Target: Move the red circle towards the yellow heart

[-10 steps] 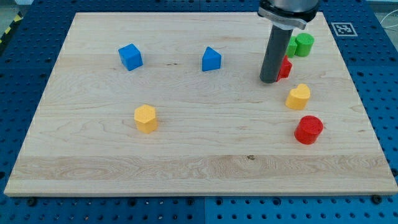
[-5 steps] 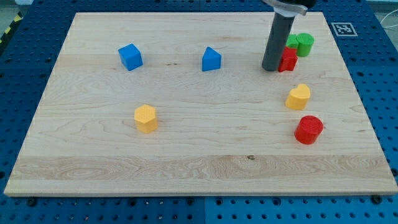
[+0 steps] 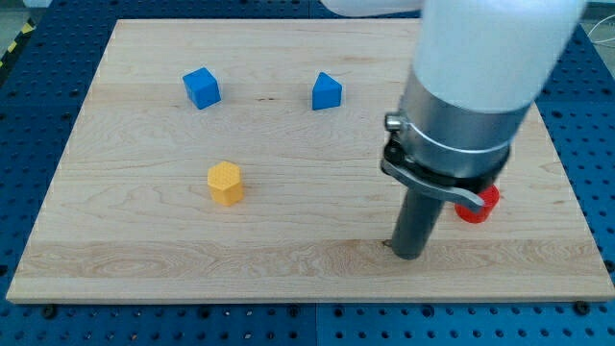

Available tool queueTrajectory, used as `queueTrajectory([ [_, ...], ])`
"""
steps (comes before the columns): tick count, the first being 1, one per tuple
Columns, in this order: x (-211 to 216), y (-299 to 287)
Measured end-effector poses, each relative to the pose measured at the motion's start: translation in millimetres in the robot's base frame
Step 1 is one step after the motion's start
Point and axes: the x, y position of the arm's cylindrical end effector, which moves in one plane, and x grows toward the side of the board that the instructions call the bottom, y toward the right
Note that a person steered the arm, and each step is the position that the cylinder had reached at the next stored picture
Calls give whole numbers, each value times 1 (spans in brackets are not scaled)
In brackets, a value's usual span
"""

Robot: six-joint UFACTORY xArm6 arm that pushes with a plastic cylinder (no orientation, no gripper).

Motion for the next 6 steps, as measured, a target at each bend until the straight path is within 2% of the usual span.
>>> queueTrajectory([
  [2,-9,48],
  [4,-53,92],
  [6,-78,131],
])
